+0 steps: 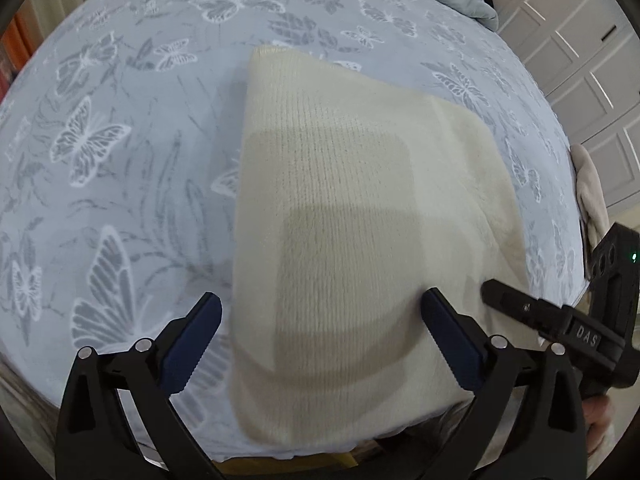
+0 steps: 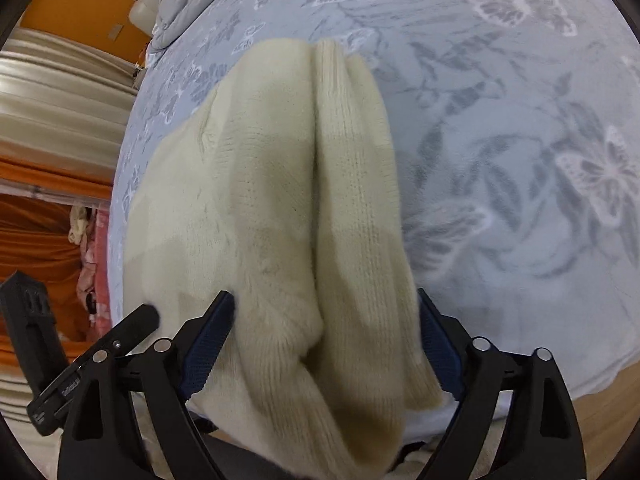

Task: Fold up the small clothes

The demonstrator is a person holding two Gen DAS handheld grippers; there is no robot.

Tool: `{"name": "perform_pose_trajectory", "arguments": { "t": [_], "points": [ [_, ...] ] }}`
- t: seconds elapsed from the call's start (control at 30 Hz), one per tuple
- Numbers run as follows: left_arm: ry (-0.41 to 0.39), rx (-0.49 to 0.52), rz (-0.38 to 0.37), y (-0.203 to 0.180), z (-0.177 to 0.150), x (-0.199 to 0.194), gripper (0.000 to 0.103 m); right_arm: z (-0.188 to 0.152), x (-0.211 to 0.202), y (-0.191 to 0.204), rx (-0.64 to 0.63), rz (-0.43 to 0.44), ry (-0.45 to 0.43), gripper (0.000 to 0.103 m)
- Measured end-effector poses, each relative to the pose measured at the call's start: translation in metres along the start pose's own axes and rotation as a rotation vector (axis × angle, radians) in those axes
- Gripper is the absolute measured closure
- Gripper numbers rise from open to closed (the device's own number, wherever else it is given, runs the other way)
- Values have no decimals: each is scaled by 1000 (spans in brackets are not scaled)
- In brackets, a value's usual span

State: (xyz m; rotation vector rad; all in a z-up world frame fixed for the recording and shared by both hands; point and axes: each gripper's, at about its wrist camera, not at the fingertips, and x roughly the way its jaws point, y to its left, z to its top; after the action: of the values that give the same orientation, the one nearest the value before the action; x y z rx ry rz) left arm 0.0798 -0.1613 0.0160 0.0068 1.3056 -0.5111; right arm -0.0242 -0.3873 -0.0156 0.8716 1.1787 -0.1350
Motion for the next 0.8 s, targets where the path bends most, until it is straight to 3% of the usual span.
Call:
{"name": "perform_pose_trajectory", "arguments": {
  "t": [0.17,0.3,0.37,0.53,0.63,0.7,0.77,0.8],
  "points": [
    [21,0,-10,-2,7,16,5,0,9,-7,44,47,19,6],
    [32,-7,-33,0,10,26,5,3,21,-11,85,79,1,5],
    [48,-22,-66,5,13,32,5,4,23,-8,76,73,-24,5],
    [150,-147,-241,29,21,56,5,5,24,-7,68,79,-45,5],
    [160,-138,-251,27,20,57,5,4,20,-7,61,82,-66,5],
    [159,-114,-233,22,20,53,5,2,13,-6,48,105,-90,27],
    [147,-103,-220,18,18,45,12,-1,2,-7,62,118,-114,52],
    [135,-92,-216,17,17,38,18,-4,-6,-5,70,133,-126,55]
  ]
}}
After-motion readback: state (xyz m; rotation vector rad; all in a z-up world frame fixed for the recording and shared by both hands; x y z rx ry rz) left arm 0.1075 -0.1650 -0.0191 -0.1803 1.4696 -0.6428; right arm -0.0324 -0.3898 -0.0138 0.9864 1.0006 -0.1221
